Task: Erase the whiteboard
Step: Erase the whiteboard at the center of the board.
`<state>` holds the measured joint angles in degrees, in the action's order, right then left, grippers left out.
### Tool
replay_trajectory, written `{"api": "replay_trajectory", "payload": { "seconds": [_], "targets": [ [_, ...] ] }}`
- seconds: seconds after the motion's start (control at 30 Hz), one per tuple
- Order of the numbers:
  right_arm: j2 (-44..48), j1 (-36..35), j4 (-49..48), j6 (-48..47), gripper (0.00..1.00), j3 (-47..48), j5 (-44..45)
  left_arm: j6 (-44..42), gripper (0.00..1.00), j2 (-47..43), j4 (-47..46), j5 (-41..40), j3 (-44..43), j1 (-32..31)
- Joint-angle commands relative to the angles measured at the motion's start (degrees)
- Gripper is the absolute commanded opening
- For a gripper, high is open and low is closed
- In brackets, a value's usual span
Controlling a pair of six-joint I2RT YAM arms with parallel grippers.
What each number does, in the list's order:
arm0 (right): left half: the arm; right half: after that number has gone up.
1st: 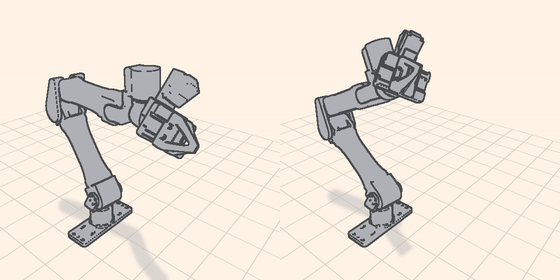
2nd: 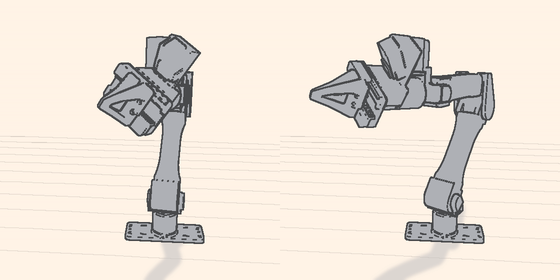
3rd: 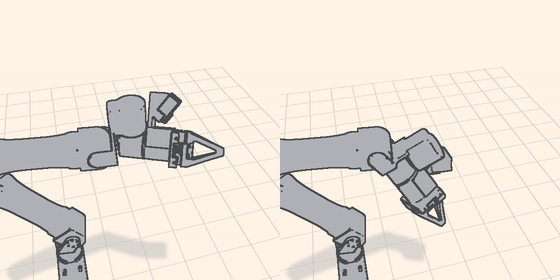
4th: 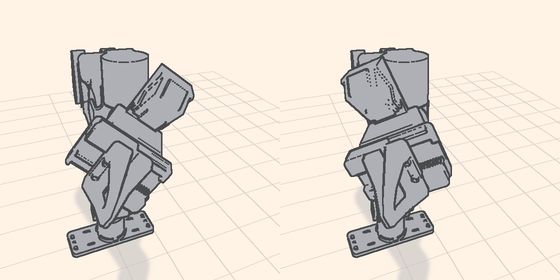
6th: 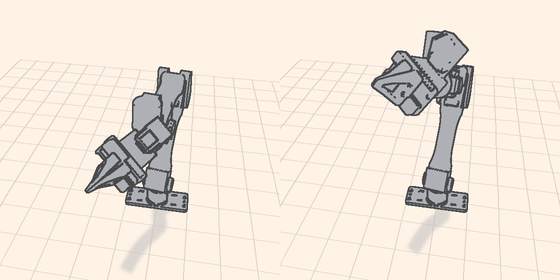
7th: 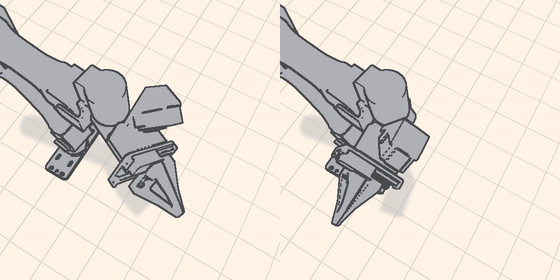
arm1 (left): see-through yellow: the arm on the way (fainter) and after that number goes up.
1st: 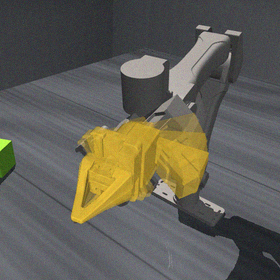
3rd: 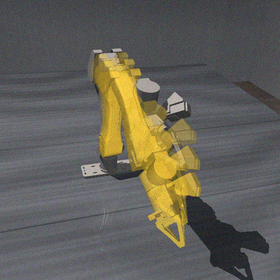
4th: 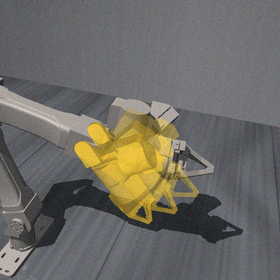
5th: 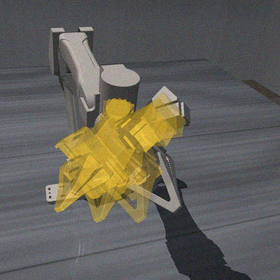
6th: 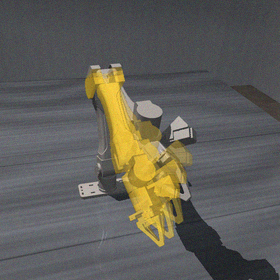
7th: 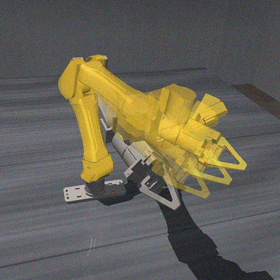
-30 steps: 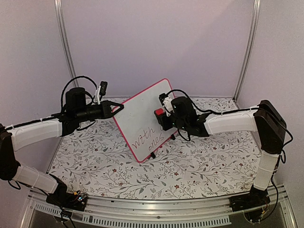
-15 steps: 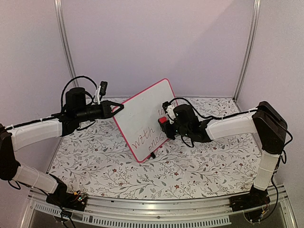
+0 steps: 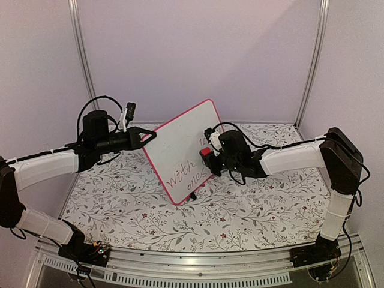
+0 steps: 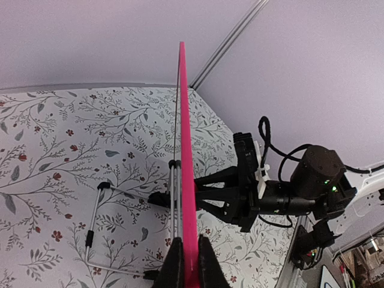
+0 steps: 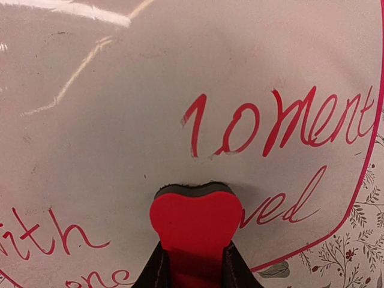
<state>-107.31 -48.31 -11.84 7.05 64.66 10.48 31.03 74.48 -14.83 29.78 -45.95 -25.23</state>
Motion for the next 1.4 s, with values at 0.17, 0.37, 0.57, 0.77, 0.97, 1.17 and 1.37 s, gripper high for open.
{"api": "replay_trajectory", "payload": {
  "seconds": [0.17,0.37,0.57,0.77,0.97,1.17,1.37],
  "targets": [
    [-0.62,-0.46,1.92,-2.35,0.23,5.52,-2.29,0.79,0.0,-1.64,-2.14,7.04,0.16,-1.37],
    [-0.7,-0.51,2.27,-2.64,0.23,7.05,-2.23,0.85,0.0,-1.53,-2.14,7.22,0.06,-1.33],
    [-1.06,-0.48,2.39,-1.8,0.23,4.73,-1.44,0.74,0.0,-1.79,-2.08,7.13,0.16,-1.34],
    [-0.48,-0.01,1.28,-0.14,0.23,1.55,-1.42,0.84,0.0,-1.73,-2.15,7.29,0.07,-1.36],
    [0.03,1.82,1.33,0.85,0.23,3.39,-2.27,0.79,0.0,-2.04,-2.13,7.26,0.09,-1.28],
    [-0.94,3.16,1.86,0.8,0.23,7.66,-2.53,0.83,0.0,-1.7,-2.09,7.31,0.01,-1.35],
    [-1.58,3.93,1.95,0.66,0.24,10.65,-3.01,0.83,0.0,-1.47,-2.12,7.32,0.08,-1.36]
  ]
}}
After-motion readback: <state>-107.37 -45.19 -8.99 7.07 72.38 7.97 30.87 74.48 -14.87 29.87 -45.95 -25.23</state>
